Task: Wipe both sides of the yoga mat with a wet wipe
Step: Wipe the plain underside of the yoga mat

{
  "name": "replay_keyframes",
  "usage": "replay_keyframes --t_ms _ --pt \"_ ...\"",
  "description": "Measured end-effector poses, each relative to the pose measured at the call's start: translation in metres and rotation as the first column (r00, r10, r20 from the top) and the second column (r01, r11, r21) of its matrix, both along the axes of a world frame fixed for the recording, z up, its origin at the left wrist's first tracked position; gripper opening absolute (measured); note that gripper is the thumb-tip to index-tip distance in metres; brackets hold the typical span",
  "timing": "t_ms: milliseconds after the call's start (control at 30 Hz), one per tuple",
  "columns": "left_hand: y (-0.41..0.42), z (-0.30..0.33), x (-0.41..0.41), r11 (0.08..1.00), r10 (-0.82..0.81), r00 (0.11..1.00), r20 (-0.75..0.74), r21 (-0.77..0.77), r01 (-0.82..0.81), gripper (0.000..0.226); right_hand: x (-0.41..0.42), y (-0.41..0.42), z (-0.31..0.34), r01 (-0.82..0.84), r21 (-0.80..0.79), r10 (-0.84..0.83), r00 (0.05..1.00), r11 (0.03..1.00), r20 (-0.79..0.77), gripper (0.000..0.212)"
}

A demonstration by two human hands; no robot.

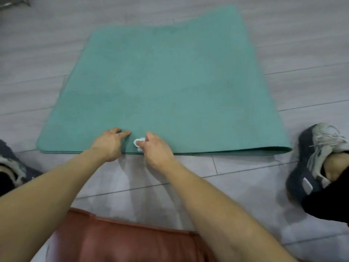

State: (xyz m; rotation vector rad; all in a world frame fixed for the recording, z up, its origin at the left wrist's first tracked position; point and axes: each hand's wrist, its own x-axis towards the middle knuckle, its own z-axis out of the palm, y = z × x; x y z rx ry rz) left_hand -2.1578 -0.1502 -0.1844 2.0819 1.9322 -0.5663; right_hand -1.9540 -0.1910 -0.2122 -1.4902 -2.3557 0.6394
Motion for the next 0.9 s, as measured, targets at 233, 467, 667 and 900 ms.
replay_keyframes --t_ms 233,467,667,900 --pt "0.028 0.033 0.053 0.999 0.010 0.996 0.092 -0.042 -0.006 0.094 0.220 0.032 0.003 0.555 0.187 -0.578 0.810 0.811 0.103 0.023" --pt "0.028 0.020 0.098 0.992 -0.058 0.989 0.133 -0.105 0.073 0.136 0.108 0.000 0.005 0.607 0.077 -0.607 0.794 0.791 -0.033 0.026" --pt "0.020 0.013 0.084 0.995 -0.089 0.988 0.129 -0.036 0.095 0.135 0.083 -0.004 0.008 0.127 0.101 -0.133 0.990 0.987 0.053 0.026" --pt "0.018 0.022 0.089 0.995 -0.093 0.988 0.121 -0.022 0.097 0.135 0.229 0.001 0.003 0.812 0.094 -0.815 0.579 0.577 0.004 0.031"
